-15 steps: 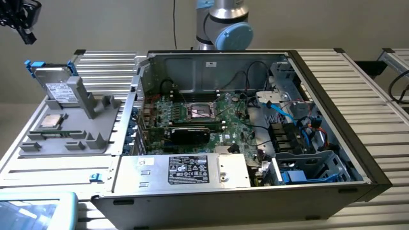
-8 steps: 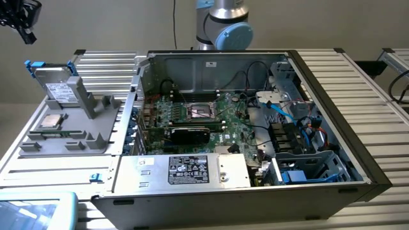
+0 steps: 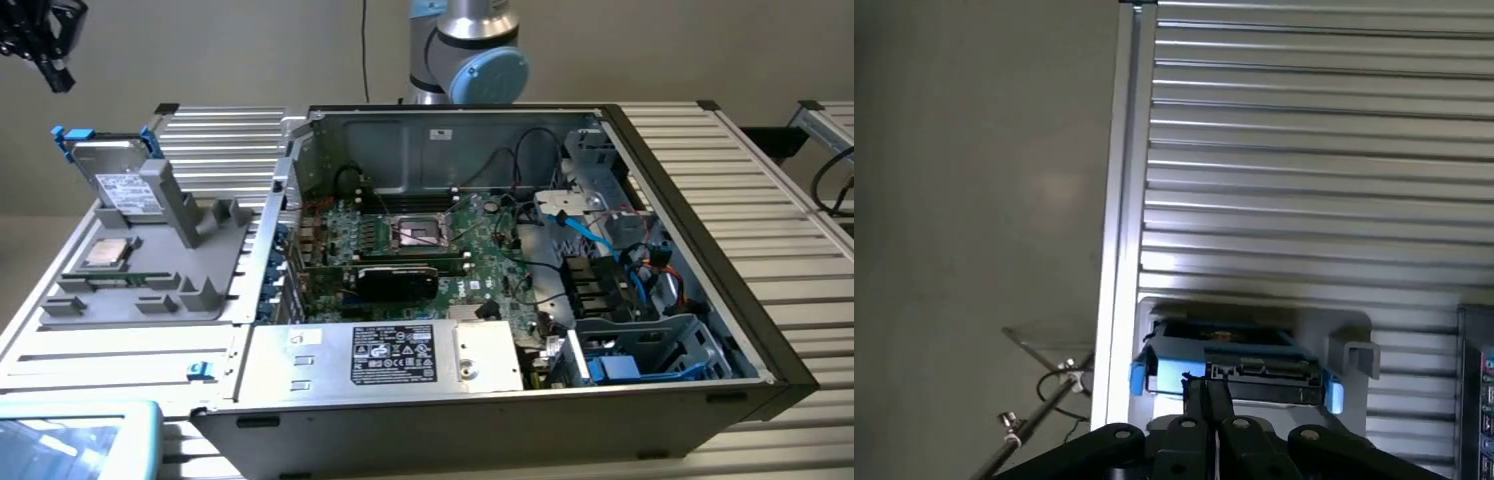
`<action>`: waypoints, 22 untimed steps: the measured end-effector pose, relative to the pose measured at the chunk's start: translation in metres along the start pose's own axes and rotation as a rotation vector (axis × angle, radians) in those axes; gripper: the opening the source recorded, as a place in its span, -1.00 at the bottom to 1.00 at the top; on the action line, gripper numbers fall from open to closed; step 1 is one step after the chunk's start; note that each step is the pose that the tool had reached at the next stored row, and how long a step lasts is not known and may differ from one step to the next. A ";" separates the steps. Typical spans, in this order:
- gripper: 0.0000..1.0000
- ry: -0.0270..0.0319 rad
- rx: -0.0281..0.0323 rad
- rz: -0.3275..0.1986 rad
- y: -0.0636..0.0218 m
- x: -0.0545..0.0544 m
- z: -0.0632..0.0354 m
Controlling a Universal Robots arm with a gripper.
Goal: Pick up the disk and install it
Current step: 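Pick up the disk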
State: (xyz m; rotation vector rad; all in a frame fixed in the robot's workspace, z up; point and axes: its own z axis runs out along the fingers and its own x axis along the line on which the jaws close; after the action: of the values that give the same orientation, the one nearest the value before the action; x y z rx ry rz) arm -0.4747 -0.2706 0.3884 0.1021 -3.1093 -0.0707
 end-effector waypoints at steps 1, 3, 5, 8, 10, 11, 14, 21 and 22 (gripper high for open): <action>-0.79 0.0010 0.0006 -0.020 0.0000 0.000 0.0000; -0.79 0.0026 0.0016 -0.056 0.0000 0.000 0.0000; -0.79 0.0042 0.0026 -0.091 0.0000 0.000 0.0001; -0.79 0.0067 0.0041 -0.145 0.0000 0.000 0.0002; -0.79 0.0085 0.0052 -0.182 0.0000 0.000 0.0003; -0.79 0.0093 0.0057 -0.200 0.0000 0.000 0.0004; -0.79 0.0119 0.0072 -0.255 0.0000 0.000 0.0005; -0.79 0.0175 0.0109 -0.381 -0.0001 0.000 0.0008; -0.79 0.0182 0.0114 -0.399 -0.0001 0.000 0.0009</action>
State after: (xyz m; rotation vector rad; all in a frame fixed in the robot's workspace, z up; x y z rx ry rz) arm -0.4747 -0.2706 0.3876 0.7161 -3.0194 -0.0598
